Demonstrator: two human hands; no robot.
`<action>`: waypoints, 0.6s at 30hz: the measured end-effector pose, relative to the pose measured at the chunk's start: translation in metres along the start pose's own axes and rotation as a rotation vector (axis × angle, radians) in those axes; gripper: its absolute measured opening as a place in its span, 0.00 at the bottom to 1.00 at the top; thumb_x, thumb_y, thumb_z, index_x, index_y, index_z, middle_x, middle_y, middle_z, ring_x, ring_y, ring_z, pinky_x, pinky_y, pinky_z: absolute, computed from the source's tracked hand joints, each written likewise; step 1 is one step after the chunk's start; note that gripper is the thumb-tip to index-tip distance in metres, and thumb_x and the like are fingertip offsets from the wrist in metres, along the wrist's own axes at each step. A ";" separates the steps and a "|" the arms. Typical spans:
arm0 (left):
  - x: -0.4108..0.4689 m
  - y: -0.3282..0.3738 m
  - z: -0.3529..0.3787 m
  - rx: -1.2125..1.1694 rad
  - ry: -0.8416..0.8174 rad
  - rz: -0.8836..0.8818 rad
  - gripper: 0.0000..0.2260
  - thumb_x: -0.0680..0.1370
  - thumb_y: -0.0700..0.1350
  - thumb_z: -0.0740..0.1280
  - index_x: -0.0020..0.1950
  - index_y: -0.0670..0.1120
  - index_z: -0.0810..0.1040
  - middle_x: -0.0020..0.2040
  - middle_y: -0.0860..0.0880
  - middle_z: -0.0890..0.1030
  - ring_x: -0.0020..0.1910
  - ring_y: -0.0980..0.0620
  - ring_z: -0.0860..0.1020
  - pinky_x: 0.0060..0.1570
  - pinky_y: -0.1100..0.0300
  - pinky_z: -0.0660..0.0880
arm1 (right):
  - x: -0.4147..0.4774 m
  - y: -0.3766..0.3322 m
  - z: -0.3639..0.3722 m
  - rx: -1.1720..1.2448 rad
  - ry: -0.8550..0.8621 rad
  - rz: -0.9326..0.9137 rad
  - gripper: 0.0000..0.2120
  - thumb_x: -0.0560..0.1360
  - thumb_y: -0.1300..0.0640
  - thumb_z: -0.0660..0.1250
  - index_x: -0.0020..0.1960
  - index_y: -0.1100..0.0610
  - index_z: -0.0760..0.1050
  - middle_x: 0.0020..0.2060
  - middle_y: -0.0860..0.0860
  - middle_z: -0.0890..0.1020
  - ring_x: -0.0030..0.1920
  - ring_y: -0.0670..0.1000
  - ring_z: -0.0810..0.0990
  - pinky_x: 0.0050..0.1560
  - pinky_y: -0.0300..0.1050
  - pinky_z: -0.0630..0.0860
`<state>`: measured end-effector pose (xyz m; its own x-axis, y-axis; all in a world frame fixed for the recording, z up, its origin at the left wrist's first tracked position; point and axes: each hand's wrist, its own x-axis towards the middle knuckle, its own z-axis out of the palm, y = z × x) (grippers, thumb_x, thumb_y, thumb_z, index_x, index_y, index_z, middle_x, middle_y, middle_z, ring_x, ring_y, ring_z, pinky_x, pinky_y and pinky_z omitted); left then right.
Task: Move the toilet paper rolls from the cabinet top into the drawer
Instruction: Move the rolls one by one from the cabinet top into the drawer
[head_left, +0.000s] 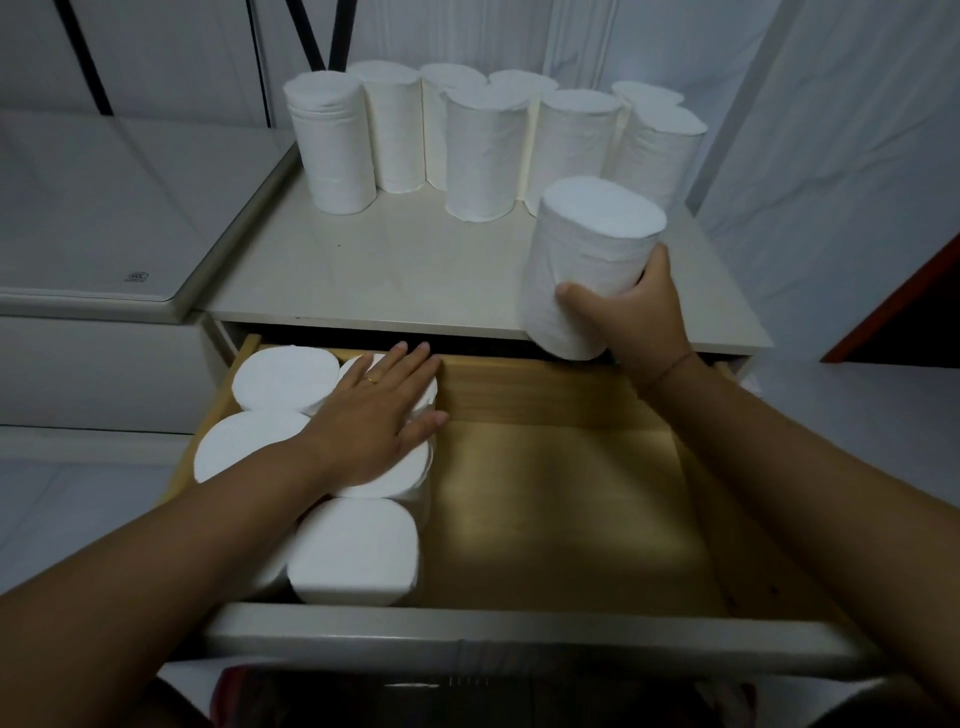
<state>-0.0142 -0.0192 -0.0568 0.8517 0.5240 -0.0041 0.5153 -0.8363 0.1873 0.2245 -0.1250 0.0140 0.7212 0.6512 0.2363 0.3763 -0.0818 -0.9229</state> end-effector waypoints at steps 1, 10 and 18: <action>-0.002 0.001 0.000 0.000 0.003 0.002 0.29 0.81 0.59 0.49 0.78 0.51 0.45 0.79 0.53 0.43 0.77 0.55 0.40 0.73 0.56 0.38 | -0.009 -0.002 -0.001 0.018 -0.047 0.007 0.38 0.65 0.54 0.76 0.68 0.54 0.60 0.61 0.48 0.71 0.61 0.49 0.71 0.60 0.48 0.74; -0.015 0.006 -0.002 0.039 -0.031 0.023 0.36 0.74 0.67 0.37 0.78 0.50 0.45 0.79 0.52 0.44 0.77 0.54 0.41 0.74 0.55 0.39 | -0.059 0.012 -0.008 0.182 -0.331 0.085 0.40 0.63 0.66 0.76 0.69 0.52 0.60 0.64 0.52 0.73 0.64 0.53 0.72 0.62 0.59 0.74; -0.020 0.007 -0.002 0.040 -0.044 0.032 0.47 0.65 0.73 0.27 0.78 0.51 0.44 0.79 0.53 0.43 0.77 0.55 0.40 0.74 0.55 0.38 | -0.069 0.062 0.004 0.032 -0.483 0.143 0.42 0.62 0.69 0.77 0.70 0.55 0.61 0.64 0.53 0.73 0.64 0.54 0.72 0.61 0.58 0.74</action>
<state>-0.0276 -0.0348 -0.0534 0.8709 0.4897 -0.0418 0.4901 -0.8590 0.1483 0.1958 -0.1715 -0.0605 0.4102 0.9104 -0.0535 0.2704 -0.1774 -0.9463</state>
